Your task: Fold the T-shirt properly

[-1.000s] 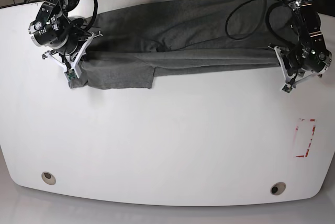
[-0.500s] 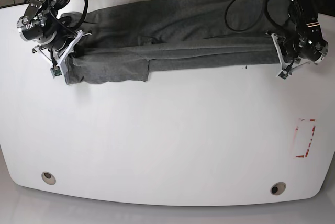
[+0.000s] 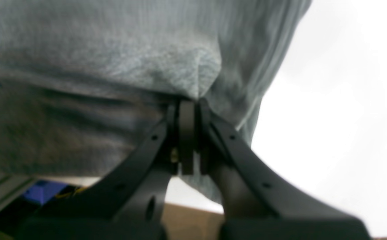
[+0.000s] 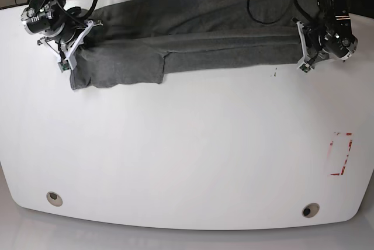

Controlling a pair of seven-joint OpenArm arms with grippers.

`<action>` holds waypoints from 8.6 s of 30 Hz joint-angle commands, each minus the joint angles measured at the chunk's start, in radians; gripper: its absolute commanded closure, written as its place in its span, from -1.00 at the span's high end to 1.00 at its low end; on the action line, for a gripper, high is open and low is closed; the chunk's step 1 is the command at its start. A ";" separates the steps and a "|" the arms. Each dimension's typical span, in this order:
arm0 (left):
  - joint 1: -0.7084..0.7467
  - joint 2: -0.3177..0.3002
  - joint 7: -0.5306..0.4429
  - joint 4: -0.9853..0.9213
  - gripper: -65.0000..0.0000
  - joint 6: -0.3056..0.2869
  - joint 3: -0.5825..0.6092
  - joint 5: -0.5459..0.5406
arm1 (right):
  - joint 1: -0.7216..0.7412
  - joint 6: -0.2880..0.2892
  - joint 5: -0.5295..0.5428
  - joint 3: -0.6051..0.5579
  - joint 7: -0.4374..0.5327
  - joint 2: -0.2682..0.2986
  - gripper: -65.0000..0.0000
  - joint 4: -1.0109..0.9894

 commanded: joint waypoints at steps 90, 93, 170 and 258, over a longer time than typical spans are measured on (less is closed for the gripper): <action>-0.513 0.017 -0.084 -0.665 -0.75 -0.001 -0.072 0.026 | 0.197 0.000 -0.282 -0.105 0.459 -0.003 -0.73 -0.470; -0.523 0.017 -0.079 -0.662 -0.59 -0.001 -0.072 0.023 | 0.222 0.000 -0.281 -0.108 0.449 -0.003 -0.73 -0.457; -0.468 -0.074 0.015 -0.437 0.08 -0.001 -0.080 -0.468 | 0.579 0.000 -0.282 -0.314 0.555 -0.109 -0.55 -0.807; -0.483 -0.054 0.015 -0.433 0.09 -0.001 -0.081 -0.425 | 0.145 0.000 -0.149 -0.292 0.218 -0.164 -0.47 0.006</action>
